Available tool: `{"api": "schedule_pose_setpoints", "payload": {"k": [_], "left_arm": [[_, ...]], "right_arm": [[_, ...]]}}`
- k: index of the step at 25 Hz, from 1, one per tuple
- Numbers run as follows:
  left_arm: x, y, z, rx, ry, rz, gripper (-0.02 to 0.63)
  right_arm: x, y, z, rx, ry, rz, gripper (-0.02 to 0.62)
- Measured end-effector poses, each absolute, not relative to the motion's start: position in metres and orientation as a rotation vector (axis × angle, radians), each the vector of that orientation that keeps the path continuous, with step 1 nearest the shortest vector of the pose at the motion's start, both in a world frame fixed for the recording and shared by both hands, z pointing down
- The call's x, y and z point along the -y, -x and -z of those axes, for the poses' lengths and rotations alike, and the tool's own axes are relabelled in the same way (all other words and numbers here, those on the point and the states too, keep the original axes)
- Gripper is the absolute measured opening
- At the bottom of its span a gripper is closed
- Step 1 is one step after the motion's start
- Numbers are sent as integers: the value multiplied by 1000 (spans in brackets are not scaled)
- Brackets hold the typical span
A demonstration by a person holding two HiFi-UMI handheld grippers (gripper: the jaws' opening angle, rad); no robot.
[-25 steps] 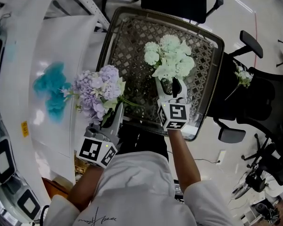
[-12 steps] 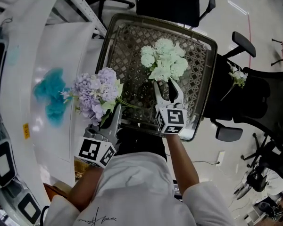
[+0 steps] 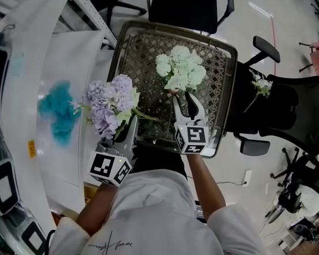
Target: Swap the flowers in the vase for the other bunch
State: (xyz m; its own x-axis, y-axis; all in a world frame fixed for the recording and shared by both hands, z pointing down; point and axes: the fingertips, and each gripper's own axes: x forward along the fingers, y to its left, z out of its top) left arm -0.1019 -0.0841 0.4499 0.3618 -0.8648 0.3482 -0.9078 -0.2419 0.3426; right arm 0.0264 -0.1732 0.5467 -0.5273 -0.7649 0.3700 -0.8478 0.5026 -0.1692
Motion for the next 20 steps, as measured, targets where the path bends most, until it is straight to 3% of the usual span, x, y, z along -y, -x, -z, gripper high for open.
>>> {"api": "schedule_pose_setpoints", "payload": {"k": [20], "left_arm": [[75, 97, -431, 1475, -2216, -86, 40]], "right_arm": [[142, -16, -471, 2660, -1225, -555, 57]]}}
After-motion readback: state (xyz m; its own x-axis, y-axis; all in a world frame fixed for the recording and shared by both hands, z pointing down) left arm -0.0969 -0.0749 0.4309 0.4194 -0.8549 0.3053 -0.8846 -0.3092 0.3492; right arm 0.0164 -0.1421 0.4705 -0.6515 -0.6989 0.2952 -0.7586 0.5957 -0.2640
